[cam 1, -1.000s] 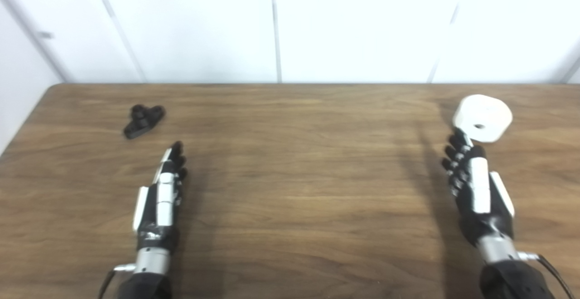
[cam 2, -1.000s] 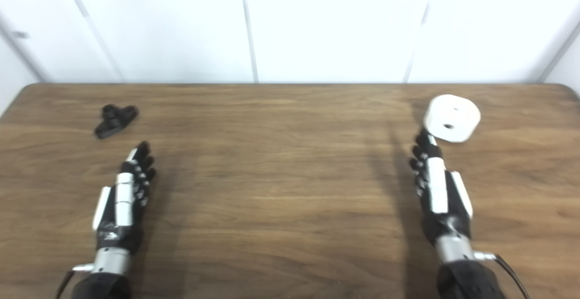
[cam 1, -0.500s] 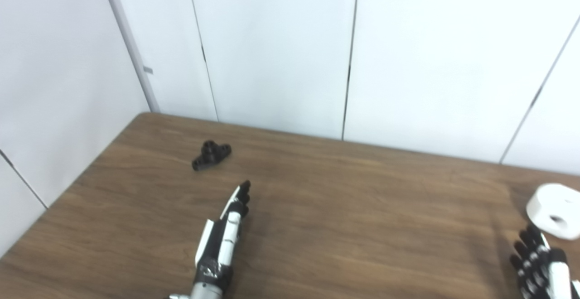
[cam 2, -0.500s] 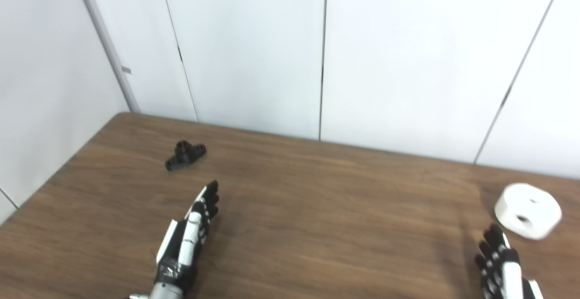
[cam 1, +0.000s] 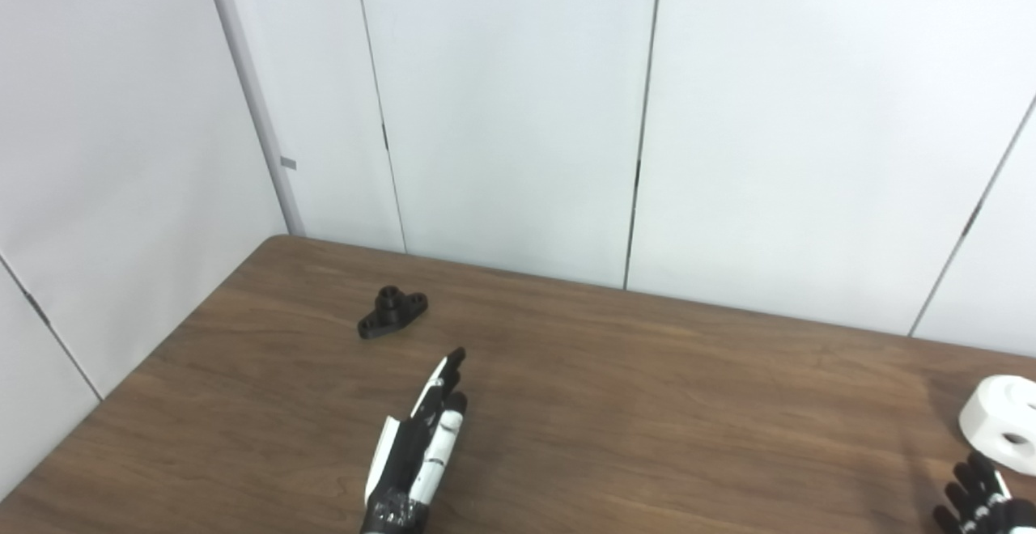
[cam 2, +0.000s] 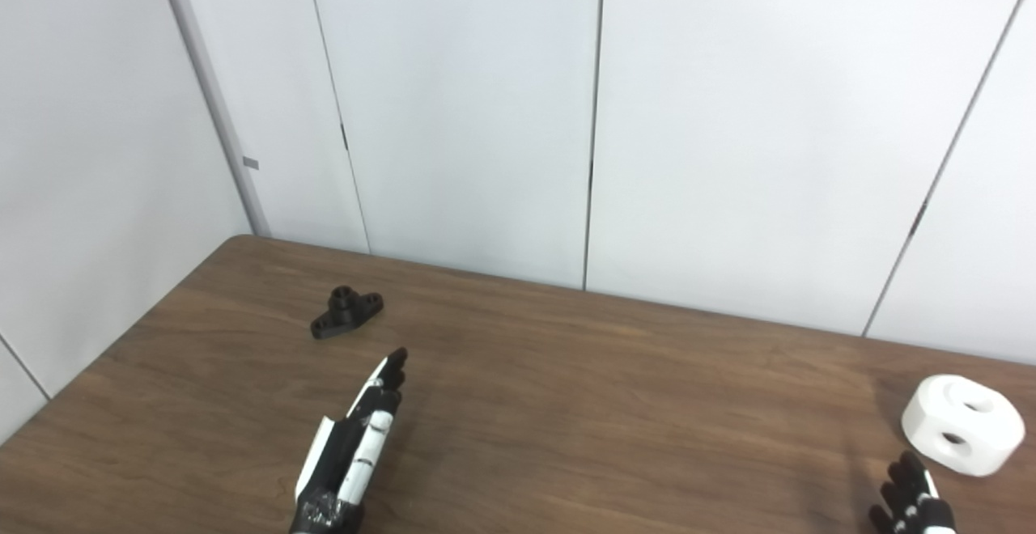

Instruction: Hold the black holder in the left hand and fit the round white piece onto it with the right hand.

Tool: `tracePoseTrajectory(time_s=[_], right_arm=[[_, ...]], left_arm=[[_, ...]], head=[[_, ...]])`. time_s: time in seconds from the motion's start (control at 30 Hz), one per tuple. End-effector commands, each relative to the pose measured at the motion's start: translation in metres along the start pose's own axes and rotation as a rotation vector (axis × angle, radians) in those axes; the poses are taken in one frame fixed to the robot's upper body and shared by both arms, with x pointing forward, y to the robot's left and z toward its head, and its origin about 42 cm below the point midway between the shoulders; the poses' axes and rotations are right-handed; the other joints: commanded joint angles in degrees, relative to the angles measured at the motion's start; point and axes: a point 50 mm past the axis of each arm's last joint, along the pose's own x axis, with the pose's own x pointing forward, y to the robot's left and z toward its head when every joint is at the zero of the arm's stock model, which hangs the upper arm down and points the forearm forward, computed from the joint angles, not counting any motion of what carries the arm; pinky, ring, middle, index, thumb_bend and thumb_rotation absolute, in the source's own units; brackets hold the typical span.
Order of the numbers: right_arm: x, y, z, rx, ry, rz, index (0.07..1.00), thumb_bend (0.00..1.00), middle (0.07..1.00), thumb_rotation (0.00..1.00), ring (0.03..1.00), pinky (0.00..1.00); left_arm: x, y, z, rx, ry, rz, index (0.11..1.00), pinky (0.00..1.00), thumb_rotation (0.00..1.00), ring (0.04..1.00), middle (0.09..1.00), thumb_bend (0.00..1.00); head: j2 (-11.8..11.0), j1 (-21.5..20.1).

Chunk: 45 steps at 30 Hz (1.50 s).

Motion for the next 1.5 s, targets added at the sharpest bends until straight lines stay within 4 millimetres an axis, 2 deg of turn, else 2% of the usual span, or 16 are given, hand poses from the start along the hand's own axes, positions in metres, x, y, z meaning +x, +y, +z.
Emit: tracePoseTrajectory(time_s=[0.0, 0.07, 0.13, 0.2, 0.27, 0.47, 0.73, 1.1, 1.3, 1.47], right_arm=[[0.004, 0.002, 0.011, -0.006, -0.068, 0.01, 1.0, 0.57, 0.99, 1.0, 1.0, 1.0], [0.004, 0.004, 0.01, -0.015, -0.059, 0.021, 1.0, 0.58, 0.988, 1.0, 1.0, 1.0], [0.004, 0.005, 0.011, -0.018, -0.059, 0.039, 1.0, 0.65, 0.998, 1.0, 1.0, 1.0], [0.004, 0.005, 0.011, -0.019, -0.061, 0.042, 1.0, 0.7, 1.0, 1.0, 1.0, 1.0], [0.006, 0.005, 0.012, -0.013, -0.064, 0.044, 1.0, 0.71, 1.0, 1.0, 1.0, 1.0], [0.01, 0.007, 0.012, 0.002, -0.069, 0.042, 1.0, 0.67, 1.0, 1.0, 1.0, 1.0], [0.011, 0.01, 0.015, 0.006, -0.073, 0.031, 1.0, 0.66, 1.0, 1.0, 1.0, 1.0], [0.008, 0.015, 0.019, 0.01, -0.073, 0.03, 1.0, 0.62, 1.0, 1.0, 1.0, 1.0], [0.007, 0.018, 0.021, 0.011, -0.073, 0.026, 1.0, 0.59, 1.0, 1.0, 1.0, 1.0], [0.007, 0.018, 0.022, 0.02, -0.068, 0.028, 1.0, 0.58, 1.0, 1.0, 1.0, 1.0]], left_arm=[[-0.008, 0.0, -0.003, 0.078, 0.02, 0.029, 0.967, 1.0, 0.68, 1.0, 1.0, 0.55], [-0.008, 0.003, 0.002, 0.124, 0.01, 0.055, 0.96, 1.0, 0.54, 1.0, 1.0, 0.59], [-0.006, 0.008, 0.011, 0.21, -0.003, 0.083, 0.952, 1.0, 0.41, 1.0, 1.0, 0.65], [-0.002, 0.015, 0.022, 0.312, -0.012, 0.108, 0.934, 1.0, 0.34, 1.0, 0.995, 0.72], [0.004, 0.024, 0.035, 0.406, -0.019, 0.126, 0.918, 1.0, 0.31, 1.0, 0.991, 0.77], [0.025, 0.055, 0.06, 0.576, -0.042, 0.187, 0.833, 1.0, 0.29, 1.0, 0.987, 0.89], [0.054, 0.091, 0.07, 0.703, -0.002, 0.269, 0.797, 1.0, 0.3, 1.0, 0.97, 0.92], [0.097, 0.123, 0.06, 0.828, 0.098, 0.324, 0.786, 1.0, 0.36, 1.0, 0.955, 0.9], [0.117, 0.131, 0.052, 0.844, 0.131, 0.339, 0.773, 1.0, 0.34, 0.999, 0.943, 0.9], [0.137, 0.134, 0.045, 0.793, 0.202, 0.366, 0.77, 1.0, 0.33, 1.0, 0.953, 0.89]], head=[[0.5, -0.3], [0.7, -0.4], [0.8, -0.6], [0.9, -0.8], [1.0, -1.0], [1.4, -1.1], [1.5, -1.2], [1.9, -1.2], [2.1, -1.4], [2.3, -1.8]])
